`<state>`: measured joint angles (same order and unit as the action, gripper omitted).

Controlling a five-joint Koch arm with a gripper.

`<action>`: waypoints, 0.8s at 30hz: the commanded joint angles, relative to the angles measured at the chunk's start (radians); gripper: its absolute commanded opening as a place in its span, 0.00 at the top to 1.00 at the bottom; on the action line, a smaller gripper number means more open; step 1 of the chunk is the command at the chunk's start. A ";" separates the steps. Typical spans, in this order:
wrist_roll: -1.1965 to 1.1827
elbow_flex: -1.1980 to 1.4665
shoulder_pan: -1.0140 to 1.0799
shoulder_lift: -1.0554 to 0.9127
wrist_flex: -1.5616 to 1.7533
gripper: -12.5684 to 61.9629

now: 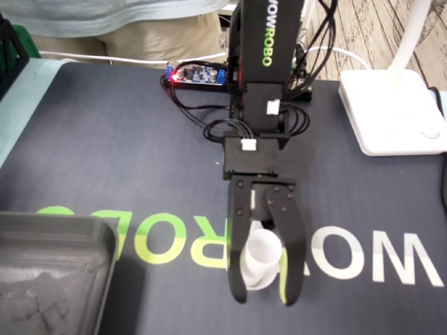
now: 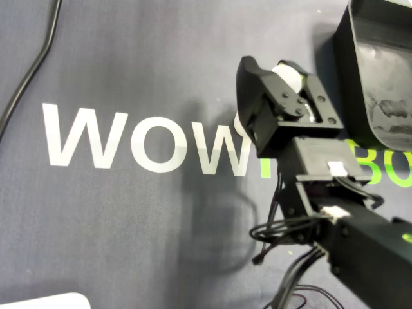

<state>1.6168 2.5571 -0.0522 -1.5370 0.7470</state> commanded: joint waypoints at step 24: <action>-1.215 0.051 0.163 -0.793 -0.773 0.42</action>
<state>0.4341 2.6277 0.1089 -2.2933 -0.0445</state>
